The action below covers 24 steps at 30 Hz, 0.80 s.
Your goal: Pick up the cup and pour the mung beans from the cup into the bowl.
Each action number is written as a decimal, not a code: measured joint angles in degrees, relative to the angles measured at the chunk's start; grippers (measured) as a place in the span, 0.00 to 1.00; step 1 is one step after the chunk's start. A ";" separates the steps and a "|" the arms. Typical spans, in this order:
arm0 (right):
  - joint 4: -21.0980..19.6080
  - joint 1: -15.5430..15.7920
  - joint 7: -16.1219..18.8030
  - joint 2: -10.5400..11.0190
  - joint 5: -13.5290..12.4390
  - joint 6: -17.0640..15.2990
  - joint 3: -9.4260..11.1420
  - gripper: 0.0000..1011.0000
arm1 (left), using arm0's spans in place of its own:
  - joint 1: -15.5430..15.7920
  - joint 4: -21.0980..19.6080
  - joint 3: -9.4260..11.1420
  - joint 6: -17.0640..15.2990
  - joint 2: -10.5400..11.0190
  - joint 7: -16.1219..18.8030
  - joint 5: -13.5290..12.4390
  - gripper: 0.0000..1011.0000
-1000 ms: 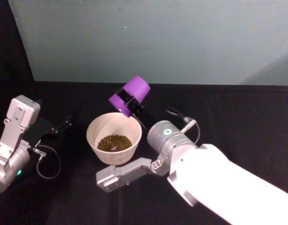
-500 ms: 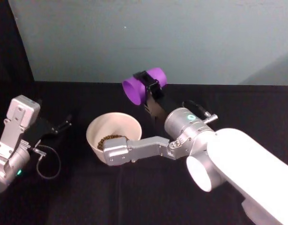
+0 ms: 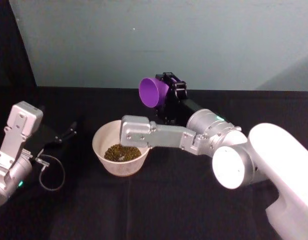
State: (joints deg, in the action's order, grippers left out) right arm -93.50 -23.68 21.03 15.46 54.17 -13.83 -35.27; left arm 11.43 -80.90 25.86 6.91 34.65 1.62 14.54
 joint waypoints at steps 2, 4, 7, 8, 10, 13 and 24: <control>-0.06 0.19 0.61 -0.29 -1.81 0.06 0.87 0.72 | 0.00 0.00 0.00 0.00 0.00 0.00 0.00 1.00; -0.15 0.46 1.63 -0.72 -4.58 -0.01 2.04 0.72 | 0.00 0.00 0.00 0.00 0.00 0.00 0.00 1.00; -0.19 0.71 2.30 -0.98 -6.72 -0.30 3.02 0.72 | 0.00 0.00 0.00 0.00 0.00 0.00 0.00 1.00; -0.20 0.91 2.55 -1.08 -7.93 -0.53 3.53 0.72 | 0.00 0.00 0.00 0.00 0.00 0.00 0.00 1.00; -0.25 1.22 2.70 -1.09 -9.08 -0.76 4.10 0.72 | 0.00 0.00 0.00 0.00 0.00 0.00 0.00 1.00; -0.29 2.20 2.57 -0.99 -12.19 -0.46 5.69 0.72 | 0.00 0.00 0.00 0.00 0.00 0.00 0.00 1.00; 2.27 8.39 -2.44 -1.93 -26.40 5.24 13.77 0.72 | 0.00 0.00 0.00 0.00 0.00 0.00 0.00 1.00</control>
State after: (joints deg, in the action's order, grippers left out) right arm -91.23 -15.29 18.59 13.53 27.77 -8.59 -21.51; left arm 11.43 -80.90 25.86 6.91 34.65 1.62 14.55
